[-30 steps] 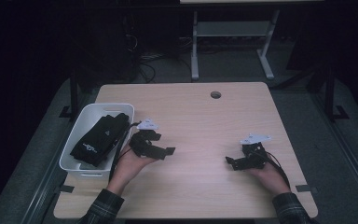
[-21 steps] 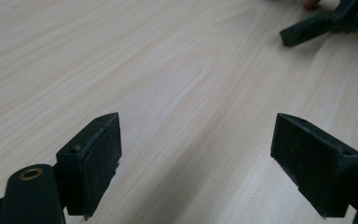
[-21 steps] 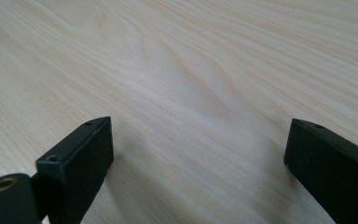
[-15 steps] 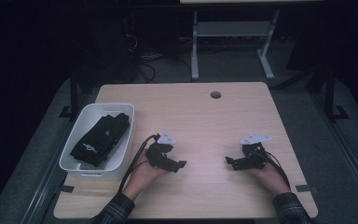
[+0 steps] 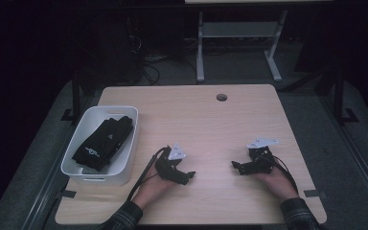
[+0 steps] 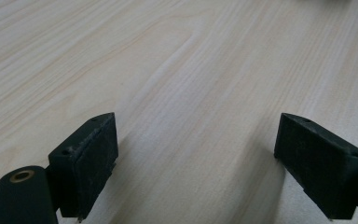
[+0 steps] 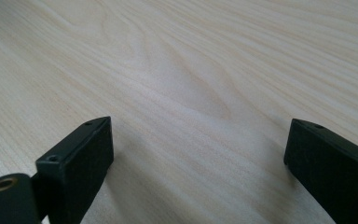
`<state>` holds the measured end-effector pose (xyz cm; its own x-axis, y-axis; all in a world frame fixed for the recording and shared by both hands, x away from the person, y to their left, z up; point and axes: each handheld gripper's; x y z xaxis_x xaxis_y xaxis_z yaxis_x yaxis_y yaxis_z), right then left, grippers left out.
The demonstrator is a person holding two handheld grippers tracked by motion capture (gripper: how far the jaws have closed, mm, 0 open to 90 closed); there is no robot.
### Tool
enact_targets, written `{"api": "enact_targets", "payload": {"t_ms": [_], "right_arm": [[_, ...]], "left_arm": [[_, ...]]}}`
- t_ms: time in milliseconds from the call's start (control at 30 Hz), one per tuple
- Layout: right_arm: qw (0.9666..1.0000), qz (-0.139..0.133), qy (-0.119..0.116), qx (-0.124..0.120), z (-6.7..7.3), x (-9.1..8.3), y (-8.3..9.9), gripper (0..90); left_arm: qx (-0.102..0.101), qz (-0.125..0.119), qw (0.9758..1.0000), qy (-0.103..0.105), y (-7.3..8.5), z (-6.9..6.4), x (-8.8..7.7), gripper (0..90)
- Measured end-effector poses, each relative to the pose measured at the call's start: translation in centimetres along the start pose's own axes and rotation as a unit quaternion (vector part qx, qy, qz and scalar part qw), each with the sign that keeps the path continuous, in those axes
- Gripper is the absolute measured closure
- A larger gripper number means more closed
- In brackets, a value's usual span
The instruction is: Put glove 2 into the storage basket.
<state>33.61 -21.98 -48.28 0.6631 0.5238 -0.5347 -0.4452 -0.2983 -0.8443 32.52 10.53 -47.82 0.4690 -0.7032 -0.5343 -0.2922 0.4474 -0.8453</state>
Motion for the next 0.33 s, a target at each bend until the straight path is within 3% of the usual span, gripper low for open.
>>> {"api": "enact_targets", "payload": {"t_ms": [333], "right_arm": [[1.0000, 0.000, 0.000, 0.000, 0.03, 0.00, 0.00, 7.8]], "left_arm": [[0.001, 0.000, 1.0000, 0.001, 0.00, 0.00, -0.01, 12.5]]}}
Point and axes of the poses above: each handheld gripper's, and its own axes: x roughly forward along the jaws, y roughly out of its underside, z roughly to its left, and after that the axes turned 12 degrees about -z, right-handed
